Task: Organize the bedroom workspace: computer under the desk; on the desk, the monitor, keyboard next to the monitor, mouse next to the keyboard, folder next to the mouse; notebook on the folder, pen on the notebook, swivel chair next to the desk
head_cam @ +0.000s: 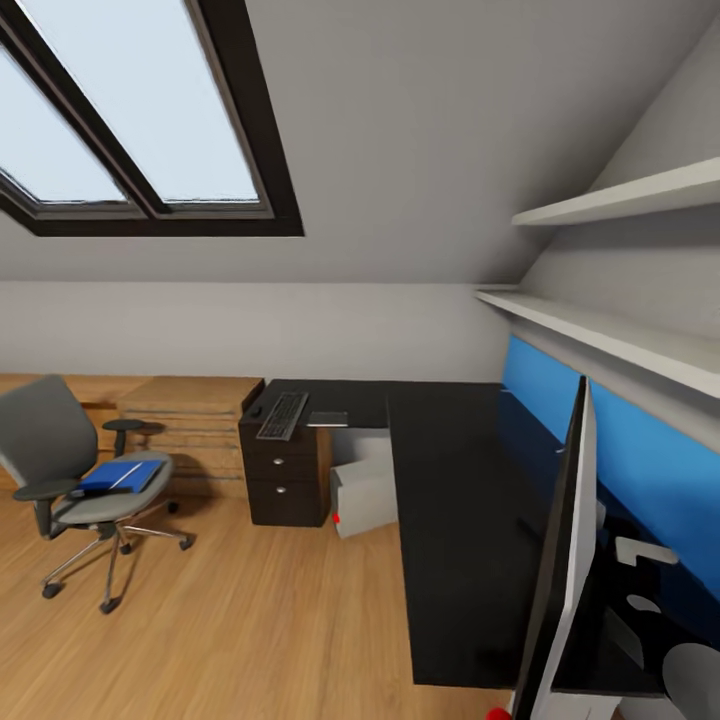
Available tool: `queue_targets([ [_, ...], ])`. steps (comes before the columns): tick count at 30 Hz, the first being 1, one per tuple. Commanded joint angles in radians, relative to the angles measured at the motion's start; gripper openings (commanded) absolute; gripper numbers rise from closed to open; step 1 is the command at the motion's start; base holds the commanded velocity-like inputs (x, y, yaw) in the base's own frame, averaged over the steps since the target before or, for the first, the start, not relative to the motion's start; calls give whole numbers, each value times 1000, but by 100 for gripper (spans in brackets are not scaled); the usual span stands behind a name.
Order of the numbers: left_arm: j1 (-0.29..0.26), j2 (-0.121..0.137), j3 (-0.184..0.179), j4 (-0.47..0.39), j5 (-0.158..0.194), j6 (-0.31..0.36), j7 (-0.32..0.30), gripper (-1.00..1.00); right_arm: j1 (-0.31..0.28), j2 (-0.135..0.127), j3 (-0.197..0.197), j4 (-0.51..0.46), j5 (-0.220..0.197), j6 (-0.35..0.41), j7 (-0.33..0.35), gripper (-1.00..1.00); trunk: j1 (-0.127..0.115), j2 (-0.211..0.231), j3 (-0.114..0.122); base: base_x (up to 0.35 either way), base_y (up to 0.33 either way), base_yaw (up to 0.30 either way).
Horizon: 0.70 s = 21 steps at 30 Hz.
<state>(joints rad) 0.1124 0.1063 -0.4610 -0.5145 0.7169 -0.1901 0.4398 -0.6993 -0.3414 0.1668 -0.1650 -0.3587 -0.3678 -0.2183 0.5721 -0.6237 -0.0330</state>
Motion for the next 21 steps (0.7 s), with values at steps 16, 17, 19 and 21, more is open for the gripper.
queue_targets([
  [16,0,0,-8,-2,12,-9,7,100,0,-1,25,4,-28,-5,-43,-100,1,-1,-2,213,-197,0],
  [17,0,1,-8,-2,12,-9,7,100,0,-1,25,4,-28,-5,-43,-100,1,-1,-2,43,-34,0],
  [19,0,0,-8,-2,12,-9,7,100,0,-1,25,4,-28,-5,-43,-100,1,-1,-2,18,-14,0],
  [21,0,0,-8,-2,12,-9,7,100,0,-1,25,4,-28,-5,-43,-100,1,-1,-2,6,-5,0],
])
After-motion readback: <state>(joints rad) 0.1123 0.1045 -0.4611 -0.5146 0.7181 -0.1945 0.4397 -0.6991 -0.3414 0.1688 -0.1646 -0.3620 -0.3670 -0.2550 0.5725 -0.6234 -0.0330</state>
